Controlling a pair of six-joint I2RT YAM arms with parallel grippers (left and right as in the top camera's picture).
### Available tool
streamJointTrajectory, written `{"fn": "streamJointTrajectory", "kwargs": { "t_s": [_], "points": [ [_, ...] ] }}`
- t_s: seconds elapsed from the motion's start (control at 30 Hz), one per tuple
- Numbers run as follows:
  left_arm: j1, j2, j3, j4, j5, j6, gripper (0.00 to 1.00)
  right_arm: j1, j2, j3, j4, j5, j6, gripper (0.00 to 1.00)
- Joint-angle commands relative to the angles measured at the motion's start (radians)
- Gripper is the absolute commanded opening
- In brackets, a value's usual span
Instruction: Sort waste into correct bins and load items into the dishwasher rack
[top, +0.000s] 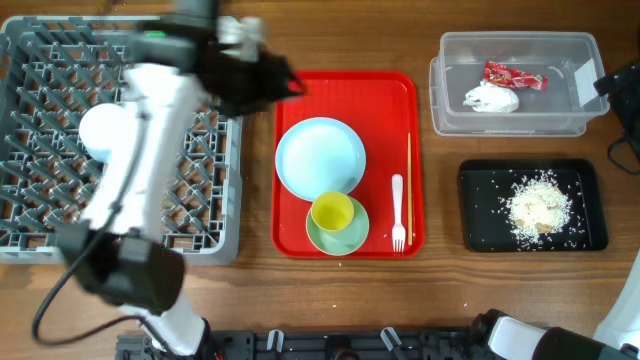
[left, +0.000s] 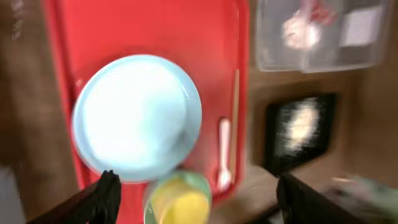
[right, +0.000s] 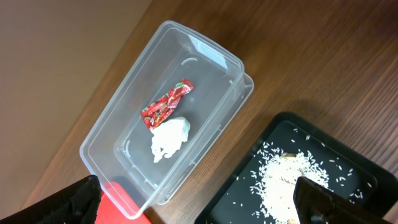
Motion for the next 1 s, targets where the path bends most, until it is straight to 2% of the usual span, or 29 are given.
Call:
{"fn": "streamJointTrajectory", "kwargs": {
  "t_s": [0.0,0.1,0.27,0.43,0.6,0.67,0.87,0.97],
  "points": [
    [-0.213,0.104,-0.005,0.067,-0.382,-0.154,0.73,-0.002,0.006,-0.001,0.002,-0.002,0.007,1.0],
    [-0.351,0.196,-0.005,0.115,-0.487,-0.196,0.64,-0.002,0.006,-0.001,0.002,-0.002,0.006,1.0],
    [-0.493,0.336,-0.005,0.189,-0.621,-0.196,0.64,-0.002,0.006,-0.001,0.002,-0.002,0.006,1.0],
    [-0.536,0.418,-0.005,0.208,-0.71,-0.246,0.63,-0.002,0.006,-0.001,0.002,-0.002,0.007,1.0],
    [-0.53,0.457,-0.005,0.214,-0.725,-0.245,0.55,-0.002,0.006,-0.001,0.002,-0.002,0.006,1.0],
    [-0.53,0.477,-0.005,0.221,-0.723,-0.245,0.54,-0.002,0.006,-0.001,0.002,-0.002,0.006,1.0],
    [-0.535,0.512,-0.005,0.226,-0.728,-0.24,0.38,-0.002,0.006,-0.001,0.002,-0.002,0.007,1.0],
    [-0.535,0.519,-0.005,0.232,-0.772,-0.237,0.12,-0.002,0.006,-0.001,0.002,-0.002,0.007,1.0]
  ]
}}
